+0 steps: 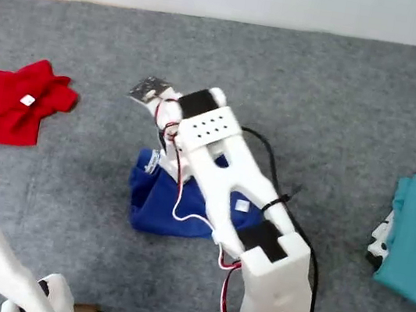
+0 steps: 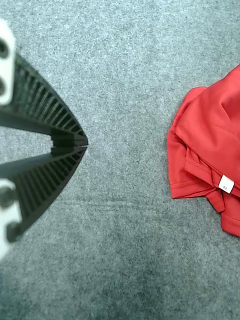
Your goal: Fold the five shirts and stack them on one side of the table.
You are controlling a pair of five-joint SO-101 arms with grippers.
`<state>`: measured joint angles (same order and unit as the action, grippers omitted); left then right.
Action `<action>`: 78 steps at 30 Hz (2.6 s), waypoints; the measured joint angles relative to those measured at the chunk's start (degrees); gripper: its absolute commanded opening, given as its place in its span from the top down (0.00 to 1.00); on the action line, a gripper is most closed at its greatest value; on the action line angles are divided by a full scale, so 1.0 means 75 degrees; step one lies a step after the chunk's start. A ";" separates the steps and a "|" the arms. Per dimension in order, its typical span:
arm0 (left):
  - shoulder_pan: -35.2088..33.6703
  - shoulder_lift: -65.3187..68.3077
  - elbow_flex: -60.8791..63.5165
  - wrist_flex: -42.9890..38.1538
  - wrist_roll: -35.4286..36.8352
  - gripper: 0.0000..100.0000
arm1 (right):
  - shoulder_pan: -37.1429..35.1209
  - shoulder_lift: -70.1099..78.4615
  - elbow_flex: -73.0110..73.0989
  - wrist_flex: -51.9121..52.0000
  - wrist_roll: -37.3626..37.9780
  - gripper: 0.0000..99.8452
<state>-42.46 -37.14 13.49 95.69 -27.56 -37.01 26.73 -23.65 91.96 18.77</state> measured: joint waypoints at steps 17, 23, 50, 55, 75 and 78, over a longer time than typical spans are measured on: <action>0.0000 0.0000 0.0000 0.0000 0.0000 1.00 | -0.0586 0.0152 0.0000 -0.1043 0.0129 0.86; 0.0000 0.0000 0.0000 0.0000 0.0363 1.00 | -0.0645 0.0270 0.0000 -0.1067 0.0176 0.79; 0.0000 0.0000 0.0000 0.0387 0.0410 1.00 | 0.2157 -0.0246 -0.0750 0.1125 0.1594 0.98; 0.0000 0.0000 0.0000 0.0399 0.0410 1.00 | 0.2590 -0.0270 0.0680 0.1032 0.2168 0.99; 0.0000 0.0000 0.0000 0.0188 0.0410 1.00 | -0.0914 -0.0188 0.1008 0.1114 0.1536 0.99; 0.0000 0.0000 0.0000 0.0188 0.0410 1.00 | -0.1348 -0.0656 0.1008 0.1125 0.1536 0.99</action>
<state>-42.46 -37.14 13.49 97.10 -24.48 -47.12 21.80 -16.09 100.40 30.29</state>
